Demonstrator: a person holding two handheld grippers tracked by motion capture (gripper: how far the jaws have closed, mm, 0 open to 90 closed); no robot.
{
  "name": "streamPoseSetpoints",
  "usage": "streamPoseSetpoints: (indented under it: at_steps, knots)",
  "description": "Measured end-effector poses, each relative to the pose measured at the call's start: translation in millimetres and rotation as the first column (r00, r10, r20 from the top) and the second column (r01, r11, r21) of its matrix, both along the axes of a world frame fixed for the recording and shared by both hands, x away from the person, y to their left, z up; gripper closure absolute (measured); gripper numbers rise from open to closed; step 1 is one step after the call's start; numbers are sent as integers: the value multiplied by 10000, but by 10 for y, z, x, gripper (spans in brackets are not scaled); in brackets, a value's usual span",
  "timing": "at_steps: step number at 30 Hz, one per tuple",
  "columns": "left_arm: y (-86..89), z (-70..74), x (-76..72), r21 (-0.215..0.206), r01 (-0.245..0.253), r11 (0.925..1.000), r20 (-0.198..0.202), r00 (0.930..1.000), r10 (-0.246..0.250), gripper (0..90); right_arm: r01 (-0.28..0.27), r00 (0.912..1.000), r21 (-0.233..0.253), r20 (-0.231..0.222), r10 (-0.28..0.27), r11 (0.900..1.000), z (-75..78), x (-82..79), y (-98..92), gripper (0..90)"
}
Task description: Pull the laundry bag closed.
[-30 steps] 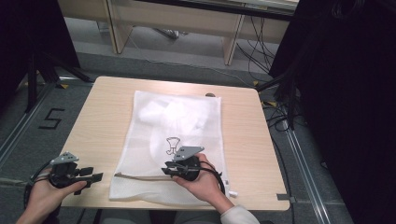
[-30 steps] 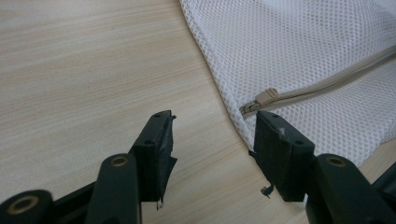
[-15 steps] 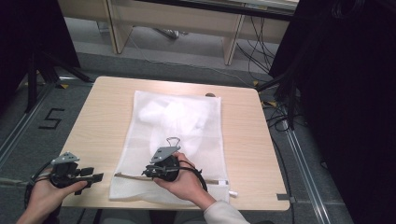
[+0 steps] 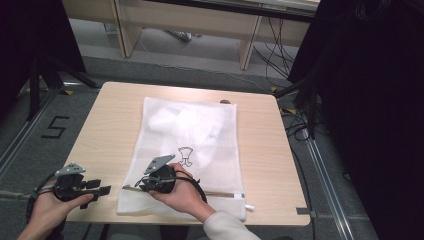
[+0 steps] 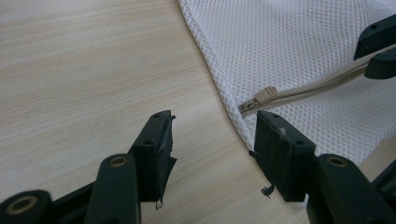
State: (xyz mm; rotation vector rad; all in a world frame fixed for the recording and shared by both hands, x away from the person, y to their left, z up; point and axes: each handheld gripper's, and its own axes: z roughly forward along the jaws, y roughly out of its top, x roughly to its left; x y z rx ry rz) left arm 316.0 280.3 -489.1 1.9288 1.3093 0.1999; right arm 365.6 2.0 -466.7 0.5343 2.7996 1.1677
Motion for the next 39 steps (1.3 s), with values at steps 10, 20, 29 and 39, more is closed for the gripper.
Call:
streamPoseSetpoints:
  at_steps: [10,20,29,39]
  knots:
    - [-2,-3,5,37,123,9999,-23,9999,-123,467,-93,9989,59,-453,96,9999,-29,51,232,779]
    - [-1,-1,2,67,153,9999,-33,9999,-152,468,-20,9968,-247,-795,1,9997,-157,105,433,780]
    - [-4,-5,-1,65,165,9998,48,9999,-166,470,164,9962,-321,-854,-191,9993,-216,186,508,768]
    - [-3,-2,-1,101,186,9998,59,9998,-187,472,120,9902,-349,-1387,-168,9993,-274,218,573,748]
